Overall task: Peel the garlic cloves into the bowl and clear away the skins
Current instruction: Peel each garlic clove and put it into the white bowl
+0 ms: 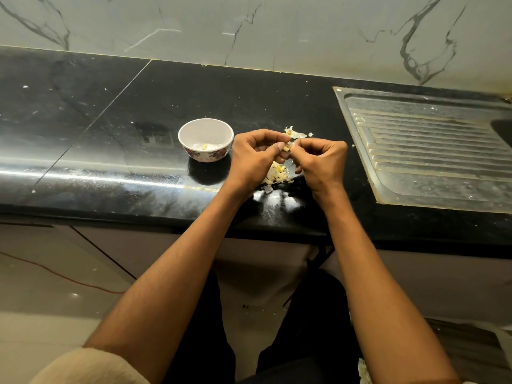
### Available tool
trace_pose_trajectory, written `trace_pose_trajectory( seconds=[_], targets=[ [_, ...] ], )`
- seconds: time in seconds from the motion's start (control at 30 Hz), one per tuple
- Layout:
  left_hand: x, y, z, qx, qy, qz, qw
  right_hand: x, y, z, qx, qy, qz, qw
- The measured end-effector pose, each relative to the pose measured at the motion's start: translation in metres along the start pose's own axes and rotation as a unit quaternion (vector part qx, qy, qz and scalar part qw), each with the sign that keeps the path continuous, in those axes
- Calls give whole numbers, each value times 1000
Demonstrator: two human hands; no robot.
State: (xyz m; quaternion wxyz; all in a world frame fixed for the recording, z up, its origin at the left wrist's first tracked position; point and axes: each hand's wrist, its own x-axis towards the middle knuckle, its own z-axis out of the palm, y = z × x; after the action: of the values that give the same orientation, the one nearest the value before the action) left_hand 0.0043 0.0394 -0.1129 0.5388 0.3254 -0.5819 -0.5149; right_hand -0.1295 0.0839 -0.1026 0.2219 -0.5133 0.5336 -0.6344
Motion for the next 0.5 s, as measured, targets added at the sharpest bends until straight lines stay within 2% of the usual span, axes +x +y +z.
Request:
trace_pose_trajectory(
  seconds=[0.5],
  targets=[
    [-4,5,0,-14,6,-5,1000,0,-1,0,-8,30,7,999]
  ],
)
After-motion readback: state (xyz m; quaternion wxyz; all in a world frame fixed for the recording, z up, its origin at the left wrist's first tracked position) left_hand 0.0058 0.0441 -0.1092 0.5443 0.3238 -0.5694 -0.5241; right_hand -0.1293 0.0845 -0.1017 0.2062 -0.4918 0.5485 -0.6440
